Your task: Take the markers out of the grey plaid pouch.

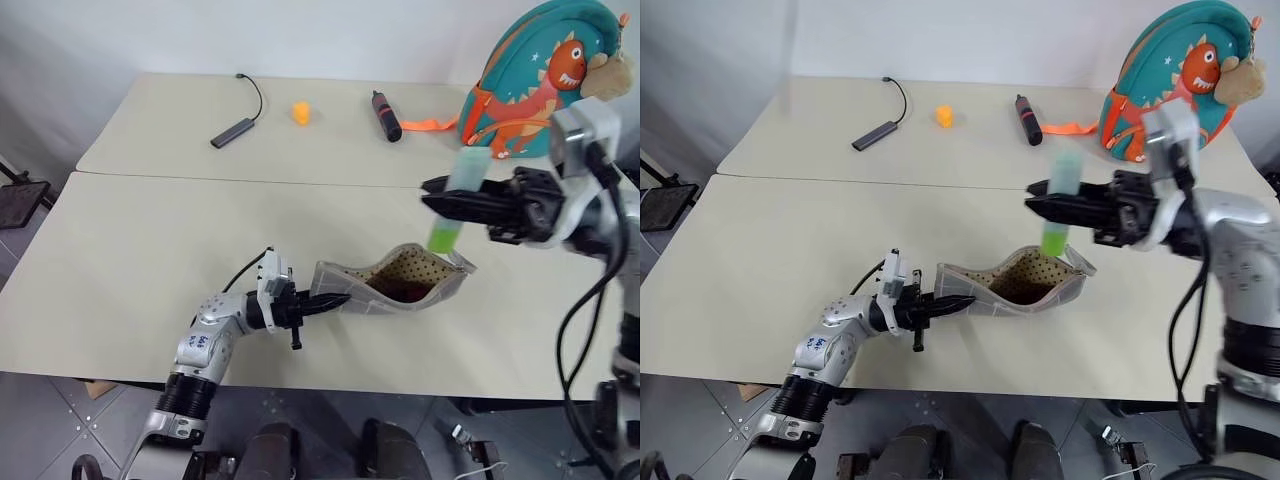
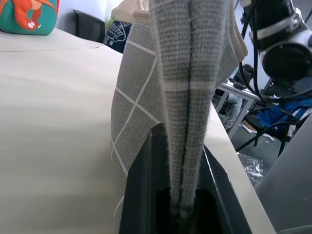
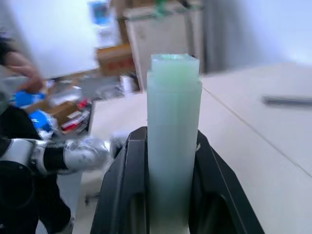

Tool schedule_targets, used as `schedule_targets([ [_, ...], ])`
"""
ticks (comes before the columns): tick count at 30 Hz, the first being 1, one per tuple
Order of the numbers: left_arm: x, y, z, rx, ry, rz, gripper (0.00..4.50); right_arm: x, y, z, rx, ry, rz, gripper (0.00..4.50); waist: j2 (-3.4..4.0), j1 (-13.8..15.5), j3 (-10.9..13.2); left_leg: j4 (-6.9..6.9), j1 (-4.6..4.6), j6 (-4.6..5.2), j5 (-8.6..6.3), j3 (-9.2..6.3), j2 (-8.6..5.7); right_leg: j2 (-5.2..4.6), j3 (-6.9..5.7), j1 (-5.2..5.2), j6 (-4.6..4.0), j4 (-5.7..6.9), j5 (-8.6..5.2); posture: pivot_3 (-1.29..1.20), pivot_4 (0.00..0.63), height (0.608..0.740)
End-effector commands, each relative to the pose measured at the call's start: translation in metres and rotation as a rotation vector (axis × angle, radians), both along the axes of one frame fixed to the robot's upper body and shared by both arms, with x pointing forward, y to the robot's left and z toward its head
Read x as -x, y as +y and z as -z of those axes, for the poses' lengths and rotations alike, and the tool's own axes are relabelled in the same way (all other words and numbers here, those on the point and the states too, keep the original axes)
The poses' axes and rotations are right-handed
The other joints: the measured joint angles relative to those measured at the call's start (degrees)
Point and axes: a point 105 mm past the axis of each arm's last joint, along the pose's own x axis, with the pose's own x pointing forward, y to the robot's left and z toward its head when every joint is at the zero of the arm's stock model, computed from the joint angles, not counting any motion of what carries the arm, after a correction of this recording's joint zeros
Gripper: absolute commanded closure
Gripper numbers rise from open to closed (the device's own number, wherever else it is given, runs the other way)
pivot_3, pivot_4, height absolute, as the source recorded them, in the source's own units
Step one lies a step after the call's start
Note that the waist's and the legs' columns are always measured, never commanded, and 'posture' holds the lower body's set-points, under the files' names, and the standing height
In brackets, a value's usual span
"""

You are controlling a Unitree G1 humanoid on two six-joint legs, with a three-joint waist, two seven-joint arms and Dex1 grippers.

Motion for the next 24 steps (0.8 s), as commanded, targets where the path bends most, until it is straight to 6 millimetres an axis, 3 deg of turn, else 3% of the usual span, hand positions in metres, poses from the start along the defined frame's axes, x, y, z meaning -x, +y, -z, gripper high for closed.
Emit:
schedule_targets([
  [1, 0.008, 0.001, -0.009, 0.013, -0.033, 0.051, 4.50, -0.009, -0.047, 0.005, 0.035, 0.036, 0.205, 4.03, 0.00, 0.0, 0.0, -0.01, 0.00, 0.01, 0.00, 0.01, -0.02, 0.00, 0.00, 0.00, 0.00, 0.00, 0.00, 0.00, 0.150, 0.740],
  [4, 0.012, 0.003, -0.007, -0.003, -0.025, 0.084, 4.50, -0.010, -0.091, 0.035, 0.112, 0.119, 0.374, 4.03, 0.00, -0.1, 0.0, -0.04, 0.01, 0.01, 0.00, 0.16, -0.02, 0.01, 0.02, 0.00, 0.00, 0.00, 0.00, 0.00, 0.150, 0.740],
  [9, 0.009, -0.003, -0.009, 0.016, -0.020, 0.090, 4.50, -0.007, -0.149, 0.106, 0.346, 0.326, 0.633, 4.03, 0.06, -0.2, 0.0, -0.02, 0.04, 0.01, 0.00, 0.64, -0.01, 0.02, 0.06, 0.00, 0.01, 0.03, 0.00, 0.00, 0.150, 0.740],
  [11, 0.009, -0.007, -0.011, 0.032, -0.019, 0.093, 4.50, -0.003, -0.162, 0.124, 0.420, 0.383, 0.692, 4.03, 0.06, -0.2, 0.0, -0.02, 0.07, 0.01, 0.00, 0.67, 0.01, 0.02, 0.08, 0.00, 0.03, 0.03, 0.01, 0.00, 0.150, 0.740],
  [15, 0.010, -0.015, -0.012, 0.047, -0.014, 0.111, 4.50, -0.005, -0.177, 0.140, 0.479, 0.439, 0.803, 4.03, 0.17, -0.4, 0.0, -0.02, 0.08, 0.00, 0.00, 0.68, 0.03, 0.02, 0.11, 0.00, 0.03, 0.03, 0.01, 0.00, 0.150, 0.740],
  [21, 0.010, -0.018, -0.010, 0.036, -0.015, 0.130, 4.50, -0.006, -0.178, 0.146, 0.488, 0.452, 0.823, 1.98, 0.19, -0.2, 0.0, -0.01, 0.11, -0.01, 0.01, 0.60, 0.04, 0.04, 0.12, 0.00, 0.03, 0.01, 0.01, 0.00, 0.150, 0.740],
  [24, 0.009, -0.019, -0.012, 0.059, -0.016, 0.126, 4.50, -0.004, -0.180, 0.125, 0.421, 0.354, 0.796, 1.01, 0.21, 0.1, 0.0, -0.01, 0.08, -0.01, 0.01, 0.61, 0.03, 0.03, 0.11, 0.00, 0.03, 0.00, 0.01, 0.00, 0.150, 0.740],
])
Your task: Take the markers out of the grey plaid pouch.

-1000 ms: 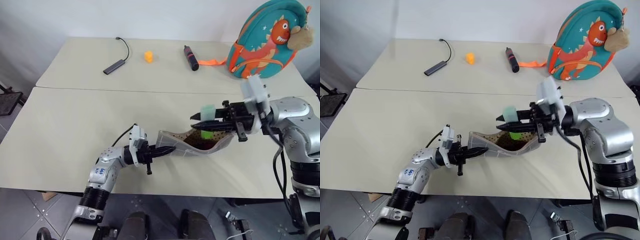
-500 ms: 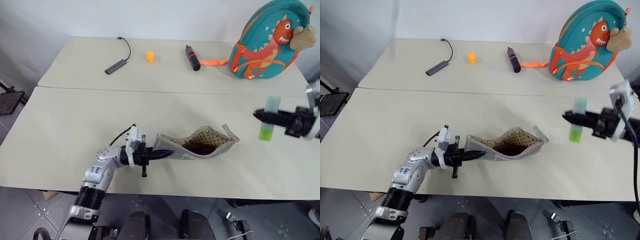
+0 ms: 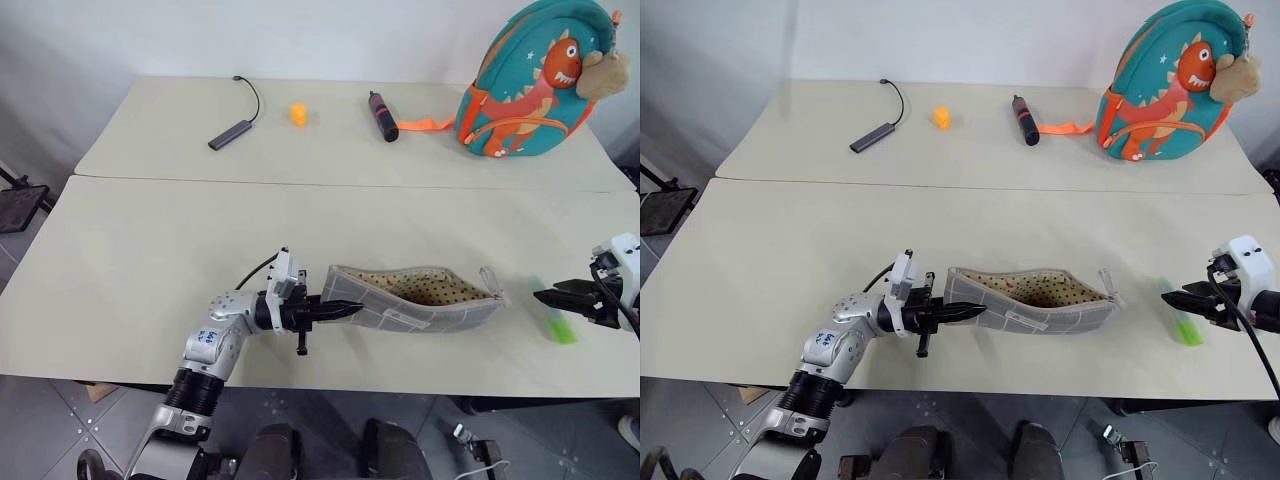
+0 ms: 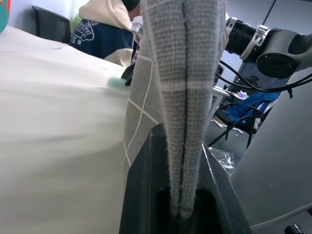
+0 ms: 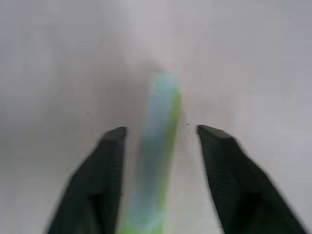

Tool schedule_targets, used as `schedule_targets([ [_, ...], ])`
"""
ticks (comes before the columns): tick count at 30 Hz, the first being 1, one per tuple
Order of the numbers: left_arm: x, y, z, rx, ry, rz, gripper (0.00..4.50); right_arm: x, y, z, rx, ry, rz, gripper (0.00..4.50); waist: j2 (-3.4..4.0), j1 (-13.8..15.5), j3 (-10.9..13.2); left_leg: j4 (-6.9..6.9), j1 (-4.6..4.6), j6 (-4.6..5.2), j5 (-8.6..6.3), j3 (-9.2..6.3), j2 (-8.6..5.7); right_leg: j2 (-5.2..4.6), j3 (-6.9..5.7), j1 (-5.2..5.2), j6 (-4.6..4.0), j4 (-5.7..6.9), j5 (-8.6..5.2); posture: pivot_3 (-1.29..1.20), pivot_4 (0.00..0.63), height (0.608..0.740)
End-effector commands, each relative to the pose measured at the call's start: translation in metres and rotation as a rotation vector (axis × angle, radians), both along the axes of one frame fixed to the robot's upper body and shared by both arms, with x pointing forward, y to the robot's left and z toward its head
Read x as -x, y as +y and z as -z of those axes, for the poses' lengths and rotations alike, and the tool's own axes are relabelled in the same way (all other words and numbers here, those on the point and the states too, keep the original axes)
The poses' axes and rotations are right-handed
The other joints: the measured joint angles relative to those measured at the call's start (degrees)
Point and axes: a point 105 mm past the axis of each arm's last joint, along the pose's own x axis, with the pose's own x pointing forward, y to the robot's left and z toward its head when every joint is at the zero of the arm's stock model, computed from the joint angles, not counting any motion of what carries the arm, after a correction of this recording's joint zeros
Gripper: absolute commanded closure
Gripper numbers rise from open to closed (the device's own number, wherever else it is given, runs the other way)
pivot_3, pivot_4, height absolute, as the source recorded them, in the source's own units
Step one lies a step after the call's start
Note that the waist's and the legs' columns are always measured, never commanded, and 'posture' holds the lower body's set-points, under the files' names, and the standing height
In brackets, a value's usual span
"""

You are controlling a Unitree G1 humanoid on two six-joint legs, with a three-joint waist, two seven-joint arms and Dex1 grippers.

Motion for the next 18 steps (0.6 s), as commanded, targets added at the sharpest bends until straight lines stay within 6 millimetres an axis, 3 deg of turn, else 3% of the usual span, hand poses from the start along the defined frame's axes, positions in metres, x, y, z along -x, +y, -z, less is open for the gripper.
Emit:
schedule_targets([
  [1, 0.001, -0.004, -0.007, 0.038, -0.025, 0.014, 4.50, 0.002, 0.001, -0.037, -0.039, -0.177, -0.080, 0.68, 0.02, 0.1, 0.0, 0.00, -0.03, 0.00, 0.00, 0.01, 0.00, 0.00, -0.01, 0.00, 0.01, -0.01, 0.00, 0.00, 0.150, 0.740],
  [3, 0.001, -0.004, -0.005, 0.029, -0.031, 0.015, 4.50, 0.014, 0.009, -0.064, -0.058, -0.286, -0.221, 0.04, 0.04, 0.1, 0.0, -0.01, -0.06, 0.00, 0.00, 0.01, -0.04, 0.00, -0.04, 0.01, 0.03, -0.07, 0.02, 0.00, 0.150, 0.740],
  [6, 0.000, -0.003, -0.004, 0.028, -0.033, 0.014, 4.50, 0.021, 0.014, -0.090, -0.064, -0.392, -0.284, 0.04, 0.06, 0.0, 0.0, -0.02, -0.04, 0.00, 0.00, 0.03, -0.02, 0.02, -0.04, 0.02, 0.03, -0.09, 0.02, 0.00, 0.150, 0.740],
  [7, -0.001, -0.003, -0.003, 0.027, -0.033, 0.010, 4.50, 0.022, 0.028, -0.110, -0.101, -0.438, -0.337, 0.04, 0.06, -0.1, 0.0, -0.02, -0.04, 0.00, 0.00, 0.04, -0.02, 0.02, -0.03, 0.03, 0.04, -0.08, 0.02, 0.00, 0.150, 0.740],
  [9, -0.003, -0.003, -0.002, 0.024, -0.036, 0.006, 4.50, 0.030, 0.055, -0.132, -0.150, -0.441, -0.464, 0.04, 0.16, -0.3, 0.1, 0.00, 0.03, 0.00, 0.00, -0.09, 0.03, 0.02, 0.03, 0.04, 0.06, -0.08, 0.03, 0.00, 0.150, 0.740],
  [12, -0.004, -0.005, -0.002, 0.024, -0.041, 0.005, 4.50, 0.041, 0.100, -0.138, -0.147, -0.382, -0.690, 0.04, 0.29, -0.4, 0.1, -0.01, 0.15, -0.02, -0.02, -0.25, 0.13, 0.03, 0.09, 0.04, 0.06, -0.03, 0.03, 0.00, 0.150, 0.740],
  [15, -0.004, -0.005, -0.002, 0.022, -0.043, 0.005, 4.50, 0.043, 0.126, -0.138, -0.131, -0.362, -0.804, 0.61, 0.19, -0.2, 0.2, 0.04, 0.11, -0.05, -0.04, -0.39, 0.14, 0.06, 0.04, 0.06, 0.04, -0.03, 0.03, 0.00, 0.150, 0.740],
  [18, -0.005, -0.006, -0.001, 0.020, -0.045, 0.002, 4.50, 0.044, 0.164, -0.123, -0.002, -0.313, -0.976, 1.63, 0.20, 0.0, 0.2, 0.13, 0.04, 0.04, -0.09, -0.46, 0.14, -0.06, 0.07, 0.06, 0.07, -0.03, 0.05, 0.00, 0.150, 0.740],
])
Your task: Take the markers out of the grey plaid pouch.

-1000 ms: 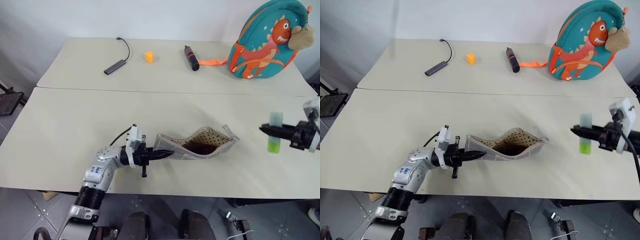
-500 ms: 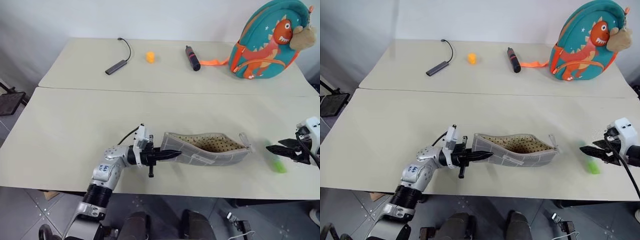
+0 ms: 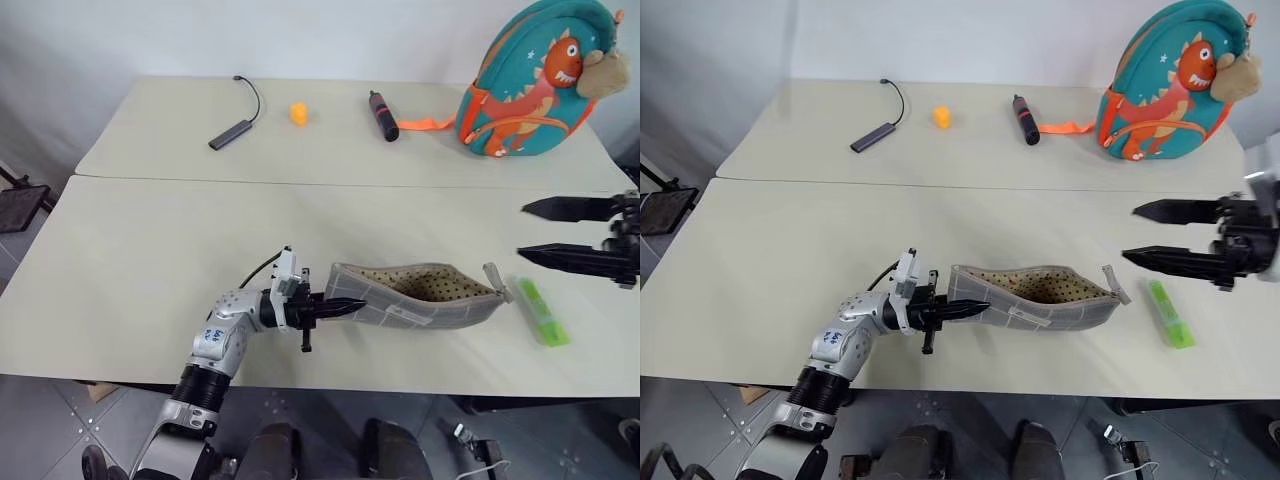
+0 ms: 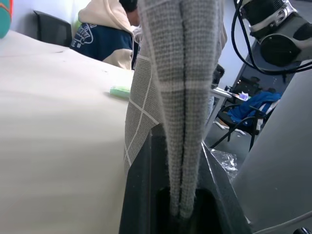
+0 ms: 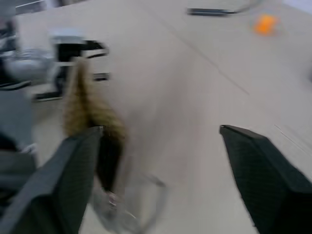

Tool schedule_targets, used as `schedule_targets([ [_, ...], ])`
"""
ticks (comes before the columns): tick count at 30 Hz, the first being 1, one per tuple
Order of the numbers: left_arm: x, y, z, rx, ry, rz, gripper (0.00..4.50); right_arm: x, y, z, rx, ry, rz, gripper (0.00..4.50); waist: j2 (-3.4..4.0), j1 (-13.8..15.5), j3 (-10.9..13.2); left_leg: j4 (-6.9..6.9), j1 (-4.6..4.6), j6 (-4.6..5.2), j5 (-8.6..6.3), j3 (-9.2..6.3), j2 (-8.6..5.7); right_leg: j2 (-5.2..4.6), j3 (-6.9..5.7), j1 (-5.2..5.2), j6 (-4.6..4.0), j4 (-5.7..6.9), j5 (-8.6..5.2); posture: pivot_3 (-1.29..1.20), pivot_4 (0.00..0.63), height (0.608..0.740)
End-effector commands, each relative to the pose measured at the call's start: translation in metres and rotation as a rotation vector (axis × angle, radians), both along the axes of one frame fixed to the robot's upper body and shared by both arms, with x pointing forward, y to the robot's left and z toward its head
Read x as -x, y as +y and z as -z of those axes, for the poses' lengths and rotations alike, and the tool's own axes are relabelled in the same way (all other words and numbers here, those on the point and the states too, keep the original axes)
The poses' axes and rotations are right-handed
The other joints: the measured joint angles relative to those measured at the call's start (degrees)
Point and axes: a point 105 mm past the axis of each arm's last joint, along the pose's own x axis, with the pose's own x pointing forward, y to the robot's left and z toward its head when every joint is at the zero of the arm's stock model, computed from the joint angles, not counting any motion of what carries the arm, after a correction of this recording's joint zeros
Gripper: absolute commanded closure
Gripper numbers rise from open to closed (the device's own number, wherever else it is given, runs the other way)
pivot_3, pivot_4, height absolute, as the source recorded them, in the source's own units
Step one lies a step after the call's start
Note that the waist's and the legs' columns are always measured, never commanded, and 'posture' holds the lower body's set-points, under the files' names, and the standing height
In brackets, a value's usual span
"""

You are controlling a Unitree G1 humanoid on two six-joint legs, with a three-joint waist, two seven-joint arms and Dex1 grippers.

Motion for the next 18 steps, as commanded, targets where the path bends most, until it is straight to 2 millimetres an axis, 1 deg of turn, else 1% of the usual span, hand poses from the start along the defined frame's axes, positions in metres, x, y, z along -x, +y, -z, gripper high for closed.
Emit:
schedule_targets([
  [1, 0.000, -0.003, -0.004, 0.007, -0.030, 0.009, 4.50, 0.005, 0.038, 0.013, 0.158, -0.033, -0.151, 1.96, 0.01, 0.1, 0.0, 0.00, -0.04, 0.01, 0.00, -0.02, -0.01, 0.00, -0.01, -0.01, 0.01, -0.02, 0.01, 0.00, 0.150, 0.740],
  [3, 0.000, -0.004, -0.004, 0.006, -0.031, 0.009, 4.50, 0.003, 0.045, 0.020, 0.199, -0.026, -0.169, 2.63, -0.01, 0.1, 0.0, 0.01, -0.10, 0.01, -0.01, -0.10, -0.05, 0.00, -0.09, -0.01, 0.01, -0.06, 0.01, 0.00, 0.150, 0.740],
  [4, 0.000, -0.004, -0.003, 0.003, -0.033, 0.010, 4.50, -0.001, 0.051, 0.024, 0.219, -0.026, -0.165, 3.07, -0.01, 0.2, 0.0, 0.01, -0.13, 0.01, -0.01, -0.11, -0.08, 0.00, -0.10, -0.02, 0.02, -0.07, 0.01, 0.00, 0.150, 0.740],
  [6, 0.000, -0.005, -0.002, -0.001, -0.037, 0.010, 4.50, -0.003, 0.060, 0.030, 0.236, -0.030, -0.183, 3.75, -0.02, 0.0, 0.0, 0.02, -0.14, 0.01, -0.01, -0.11, -0.13, 0.00, -0.10, -0.02, 0.02, -0.08, 0.01, 0.00, 0.150, 0.740],
  [8, 0.000, -0.005, -0.003, 0.002, -0.038, 0.005, 4.50, -0.003, 0.066, 0.035, 0.249, -0.021, -0.195, 4.39, -0.02, 0.0, 0.0, 0.02, -0.15, 0.01, -0.01, -0.12, -0.14, 0.01, -0.13, -0.02, 0.03, -0.07, 0.01, 0.00, 0.150, 0.740],
  [9, -0.001, -0.005, -0.003, 0.003, -0.038, 0.003, 4.50, -0.003, 0.067, 0.037, 0.259, -0.016, -0.203, 4.45, -0.02, 0.1, 0.0, 0.02, -0.15, 0.01, -0.01, -0.12, -0.13, 0.01, -0.14, -0.02, 0.03, -0.07, 0.01, 0.00, 0.150, 0.740],
  [12, -0.001, -0.006, -0.003, 0.003, -0.040, -0.001, 4.50, 0.004, 0.076, 0.051, 0.313, 0.021, -0.265, 4.45, -0.02, 0.0, 0.0, 0.02, -0.15, 0.01, -0.01, -0.12, -0.16, 0.01, -0.13, -0.02, 0.03, -0.08, 0.01, 0.00, 0.150, 0.740],
  [15, -0.003, -0.006, -0.004, 0.005, -0.041, -0.005, 4.50, -0.005, 0.090, 0.058, 0.297, 0.004, -0.228, 4.45, -0.02, -0.1, 0.0, 0.03, -0.14, 0.01, -0.01, -0.11, -0.16, 0.03, -0.14, -0.02, 0.03, -0.07, 0.01, 0.00, 0.150, 0.740],
  [18, -0.003, -0.007, -0.005, 0.006, -0.042, -0.009, 4.50, -0.014, 0.095, 0.069, 0.329, -0.011, -0.158, 4.45, -0.02, -0.1, 0.0, 0.06, -0.14, 0.00, 0.00, -0.11, -0.15, 0.03, -0.13, -0.02, 0.03, -0.04, 0.01, 0.00, 0.150, 0.740],
])
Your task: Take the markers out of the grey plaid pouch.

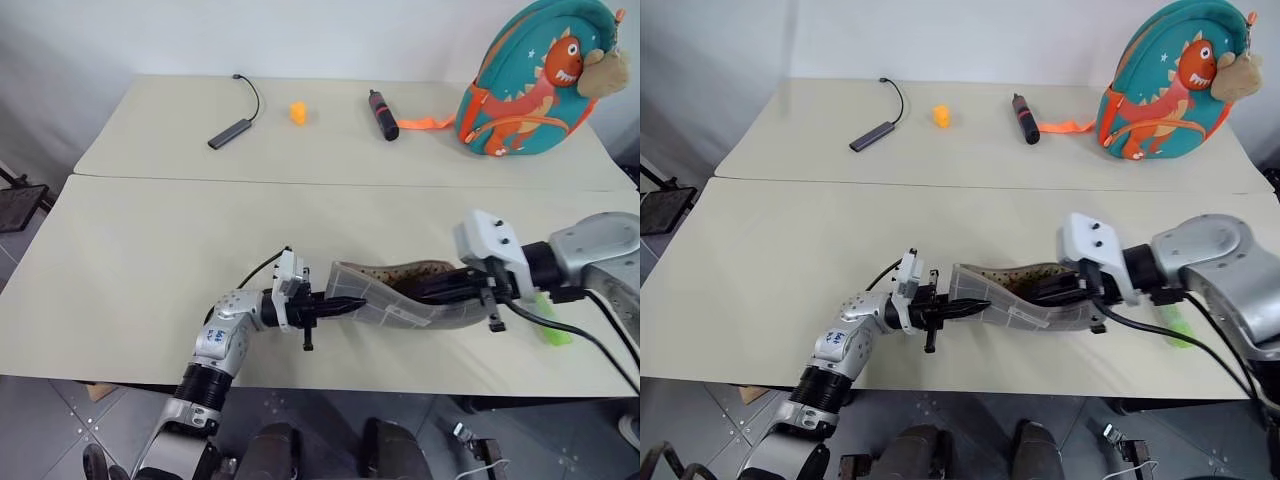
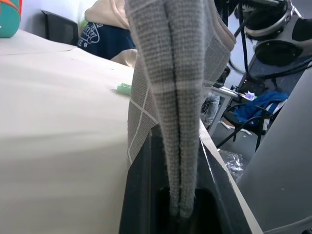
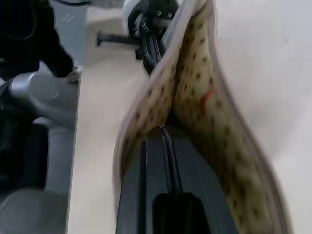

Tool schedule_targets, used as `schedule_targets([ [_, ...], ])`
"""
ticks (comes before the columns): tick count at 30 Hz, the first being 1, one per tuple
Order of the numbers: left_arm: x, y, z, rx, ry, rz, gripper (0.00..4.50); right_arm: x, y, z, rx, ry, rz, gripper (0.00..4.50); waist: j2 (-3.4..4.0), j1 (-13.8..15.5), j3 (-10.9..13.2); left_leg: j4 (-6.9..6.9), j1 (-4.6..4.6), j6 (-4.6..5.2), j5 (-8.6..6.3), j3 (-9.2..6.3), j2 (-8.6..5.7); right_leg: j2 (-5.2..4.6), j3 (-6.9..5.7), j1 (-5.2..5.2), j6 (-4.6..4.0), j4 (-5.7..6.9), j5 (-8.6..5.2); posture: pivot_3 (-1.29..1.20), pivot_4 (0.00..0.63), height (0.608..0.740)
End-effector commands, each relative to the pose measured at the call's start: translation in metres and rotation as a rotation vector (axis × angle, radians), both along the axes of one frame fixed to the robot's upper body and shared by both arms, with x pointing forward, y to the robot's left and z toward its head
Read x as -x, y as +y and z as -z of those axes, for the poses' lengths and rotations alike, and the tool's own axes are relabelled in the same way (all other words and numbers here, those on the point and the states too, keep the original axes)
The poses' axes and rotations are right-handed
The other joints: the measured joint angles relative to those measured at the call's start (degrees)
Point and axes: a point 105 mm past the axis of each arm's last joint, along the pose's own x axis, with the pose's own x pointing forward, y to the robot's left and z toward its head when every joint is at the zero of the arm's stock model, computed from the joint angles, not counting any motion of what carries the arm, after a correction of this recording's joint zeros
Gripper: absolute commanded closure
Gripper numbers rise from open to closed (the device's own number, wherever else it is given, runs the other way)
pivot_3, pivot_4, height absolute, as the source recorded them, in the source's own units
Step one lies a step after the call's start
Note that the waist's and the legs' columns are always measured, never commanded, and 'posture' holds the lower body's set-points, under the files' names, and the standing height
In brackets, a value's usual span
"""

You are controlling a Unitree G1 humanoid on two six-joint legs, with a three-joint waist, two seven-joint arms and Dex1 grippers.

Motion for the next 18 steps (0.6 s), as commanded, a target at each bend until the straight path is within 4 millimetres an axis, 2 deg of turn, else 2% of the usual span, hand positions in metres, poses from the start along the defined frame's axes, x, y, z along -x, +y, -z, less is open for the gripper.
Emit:
schedule_targets([
  [1, -0.001, -0.003, -0.005, 0.016, -0.020, -0.004, 4.50, -0.007, 0.005, 0.003, 0.032, -0.067, 0.048, 4.45, 0.00, 0.0, 0.0, 0.00, 0.00, 0.00, 0.00, 0.00, 0.00, 0.00, 0.01, 0.00, 0.00, 0.01, 0.00, 0.00, 0.150, 0.740],
  [4, -0.002, -0.003, -0.006, 0.020, -0.016, -0.011, 4.50, -0.009, 0.005, 0.002, 0.047, -0.099, 0.047, 4.45, 0.00, 0.1, 0.0, -0.01, -0.03, 0.00, 0.00, -0.01, -0.03, 0.00, -0.01, -0.01, 0.00, -0.03, 0.00, 0.00, 0.150, 0.740],
  [13, 0.000, -0.002, -0.005, 0.017, -0.017, -0.011, 4.50, -0.016, -0.009, 0.021, 0.305, -0.182, 0.050, 4.45, 0.00, 0.0, 0.0, -0.01, -0.03, 0.01, 0.00, 0.01, -0.05, 0.01, -0.01, -0.01, 0.00, -0.02, 0.00, 0.00, 0.150, 0.740],
  [16, 0.001, -0.003, -0.005, 0.012, -0.025, -0.007, 4.50, -0.011, -0.003, 0.024, 0.293, -0.135, 0.030, 3.88, 0.00, 0.0, 0.0, -0.01, -0.02, 0.00, 0.00, 0.01, -0.04, 0.01, -0.01, -0.01, 0.00, -0.02, 0.00, 0.00, 0.150, 0.740],
  [18, 0.002, -0.003, -0.005, 0.008, -0.033, 0.000, 4.50, -0.004, 0.003, 0.025, 0.288, -0.095, -0.005, 3.29, 0.00, 0.0, 0.0, -0.01, -0.02, 0.00, 0.00, 0.01, -0.04, 0.01, 0.00, -0.01, 0.00, -0.02, 0.00, 0.00, 0.150, 0.740],
])
